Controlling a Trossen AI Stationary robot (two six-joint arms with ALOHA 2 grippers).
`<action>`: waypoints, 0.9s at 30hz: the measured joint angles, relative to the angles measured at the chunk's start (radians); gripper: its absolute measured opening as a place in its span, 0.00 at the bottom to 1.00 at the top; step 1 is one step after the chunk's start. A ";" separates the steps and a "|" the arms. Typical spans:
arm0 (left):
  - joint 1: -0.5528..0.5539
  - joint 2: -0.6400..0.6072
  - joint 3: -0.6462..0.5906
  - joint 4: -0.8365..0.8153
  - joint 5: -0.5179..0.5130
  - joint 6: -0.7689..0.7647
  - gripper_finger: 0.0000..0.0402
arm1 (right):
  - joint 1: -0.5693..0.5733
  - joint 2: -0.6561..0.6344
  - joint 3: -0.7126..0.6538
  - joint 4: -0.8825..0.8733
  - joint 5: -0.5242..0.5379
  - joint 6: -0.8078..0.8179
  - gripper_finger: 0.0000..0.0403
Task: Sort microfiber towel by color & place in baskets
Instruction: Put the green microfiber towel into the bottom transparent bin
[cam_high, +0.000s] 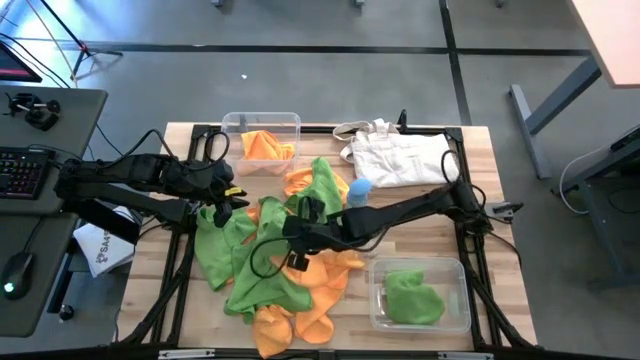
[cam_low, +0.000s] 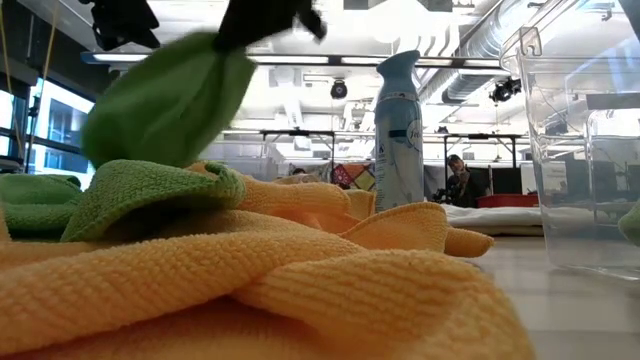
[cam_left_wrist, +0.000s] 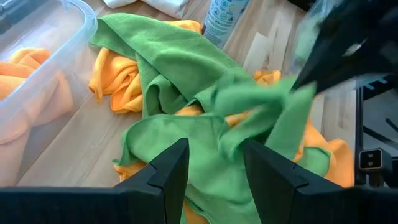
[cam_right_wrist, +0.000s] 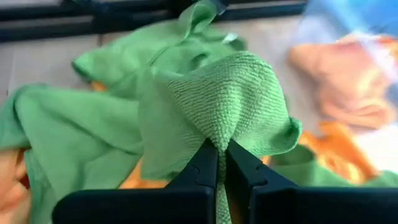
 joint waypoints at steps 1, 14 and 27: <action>0.000 0.000 0.000 0.000 0.001 0.000 0.35 | 0.002 0.000 0.044 -0.052 0.013 0.024 0.01; 0.000 0.000 0.000 -0.001 0.026 0.000 0.35 | 0.111 -0.137 0.260 -0.426 0.135 0.272 0.00; 0.000 0.000 0.000 0.001 0.026 0.000 0.35 | 0.404 -0.288 0.236 -0.665 0.565 0.652 0.00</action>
